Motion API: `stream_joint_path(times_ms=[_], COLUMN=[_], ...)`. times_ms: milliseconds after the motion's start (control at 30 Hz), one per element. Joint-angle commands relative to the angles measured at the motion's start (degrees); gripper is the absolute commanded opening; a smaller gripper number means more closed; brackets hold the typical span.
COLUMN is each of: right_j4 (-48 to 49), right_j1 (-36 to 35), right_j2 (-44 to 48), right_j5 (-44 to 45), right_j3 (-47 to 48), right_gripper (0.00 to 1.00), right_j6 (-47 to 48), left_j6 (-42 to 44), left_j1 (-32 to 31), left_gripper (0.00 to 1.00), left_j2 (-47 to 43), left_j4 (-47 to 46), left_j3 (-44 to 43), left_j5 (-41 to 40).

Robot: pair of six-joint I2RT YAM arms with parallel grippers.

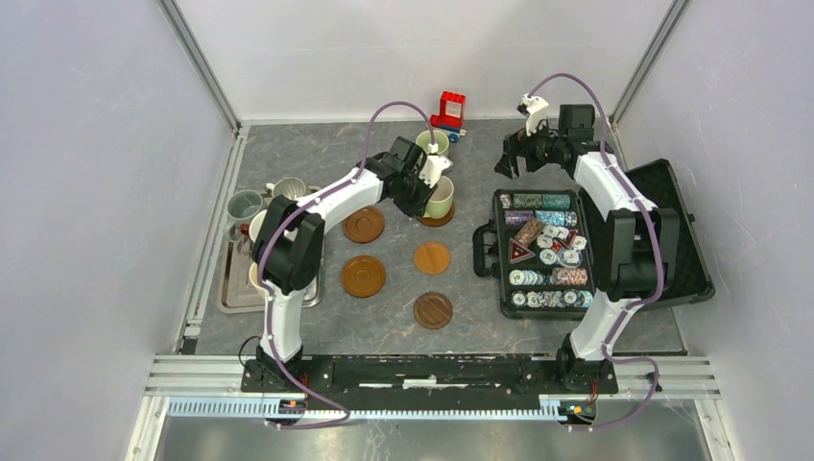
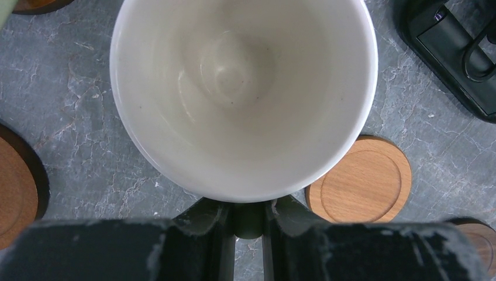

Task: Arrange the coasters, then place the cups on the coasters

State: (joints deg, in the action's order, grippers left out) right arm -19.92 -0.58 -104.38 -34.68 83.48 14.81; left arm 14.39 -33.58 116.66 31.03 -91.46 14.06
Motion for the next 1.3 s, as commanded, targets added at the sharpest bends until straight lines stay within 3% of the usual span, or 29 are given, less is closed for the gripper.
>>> stream_joint_path(times_ms=[0, 267, 467, 733, 933, 1133, 1267], right_j4=[1.48, 1.56, 1.61, 1.44, 1.34, 1.53, 1.63], right_j1=[0.23, 0.23, 0.23, 0.23, 0.23, 0.23, 0.23], right_j2=[2.81, 2.52, 2.68, 3.08, 3.48, 3.48, 3.11], right_j5=[-0.57, -0.58, -0.68, -0.76, -0.9, -1.47, -2.15], right_j3=[-0.25, -0.24, -0.5, -0.77, -0.98, -0.95, -0.36], right_gripper=[0.98, 0.98, 0.98, 0.98, 0.98, 0.98, 0.98], right_j6=[0.13, 0.05, 0.09, 0.46, 0.68, 0.24, -0.04], left_j6=[-2.35, -2.62, -2.7, -1.33, 0.16, 3.76, 8.69], left_j1=[-0.44, -0.43, -0.43, 0.07, 4.22, 14.15, 21.74], left_gripper=[0.12, 0.39, 0.49, 0.7, 1.0, 1.0, 1.0], left_j2=[-1.13, -0.96, -2.43, -8.69, -15.75, -21.69, -25.4], left_j4=[-4.04, -2.53, -1.52, 1.93, 7.28, 16.99, 25.22], left_j3=[0.0, -0.13, 0.74, 4.26, 6.14, 2.09, -0.18], left_j5=[1.25, 0.47, 0.94, 0.96, 5.26, 12.18, 12.52])
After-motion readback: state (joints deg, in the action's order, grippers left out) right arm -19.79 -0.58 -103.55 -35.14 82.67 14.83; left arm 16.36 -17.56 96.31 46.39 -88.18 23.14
